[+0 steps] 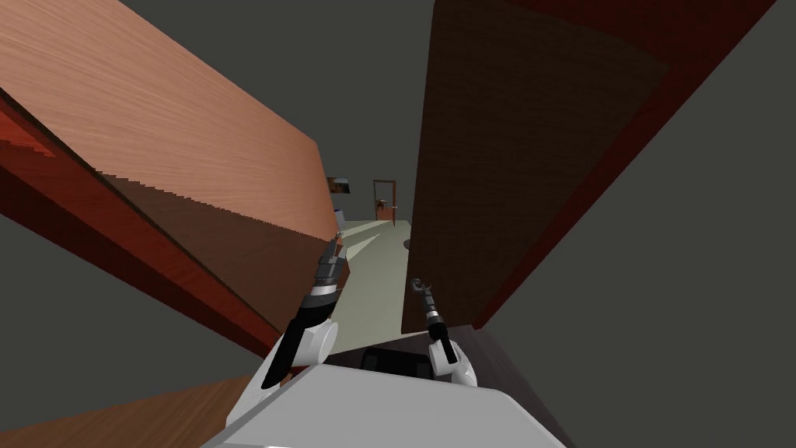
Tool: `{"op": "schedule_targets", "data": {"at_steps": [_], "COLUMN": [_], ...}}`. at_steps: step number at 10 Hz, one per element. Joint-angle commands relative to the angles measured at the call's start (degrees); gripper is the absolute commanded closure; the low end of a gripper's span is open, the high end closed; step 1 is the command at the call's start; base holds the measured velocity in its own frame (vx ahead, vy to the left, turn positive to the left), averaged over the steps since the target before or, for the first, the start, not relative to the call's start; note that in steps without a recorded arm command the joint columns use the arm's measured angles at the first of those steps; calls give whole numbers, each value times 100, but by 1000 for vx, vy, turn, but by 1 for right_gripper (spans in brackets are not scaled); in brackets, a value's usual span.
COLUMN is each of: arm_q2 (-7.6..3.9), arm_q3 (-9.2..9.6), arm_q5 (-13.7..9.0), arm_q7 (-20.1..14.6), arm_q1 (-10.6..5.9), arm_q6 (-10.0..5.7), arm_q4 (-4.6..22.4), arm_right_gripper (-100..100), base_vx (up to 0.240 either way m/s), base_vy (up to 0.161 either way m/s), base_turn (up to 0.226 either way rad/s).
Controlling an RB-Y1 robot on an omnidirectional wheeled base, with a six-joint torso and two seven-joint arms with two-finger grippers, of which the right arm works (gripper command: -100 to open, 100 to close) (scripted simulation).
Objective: Push the door open
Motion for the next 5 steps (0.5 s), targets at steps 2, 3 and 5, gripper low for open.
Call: {"op": "schedule_targets", "data": {"at_steps": [2,3,5], "arm_q2": [-160,-196,-196], "arm_q3": [-195,-254,-254], "arm_q5": [-94,-125,-125], "arm_q7": [47,66,66], "arm_q1": [-69,-71,-71], "arm_q6": [-29,-26,-26], "arm_q4": [-23,-21,-21], "arm_right_gripper": [100,100,100], "base_vx": [167,188,88], "base_vy": [87,79,28], "base_turn": [-36,-73,0]}}
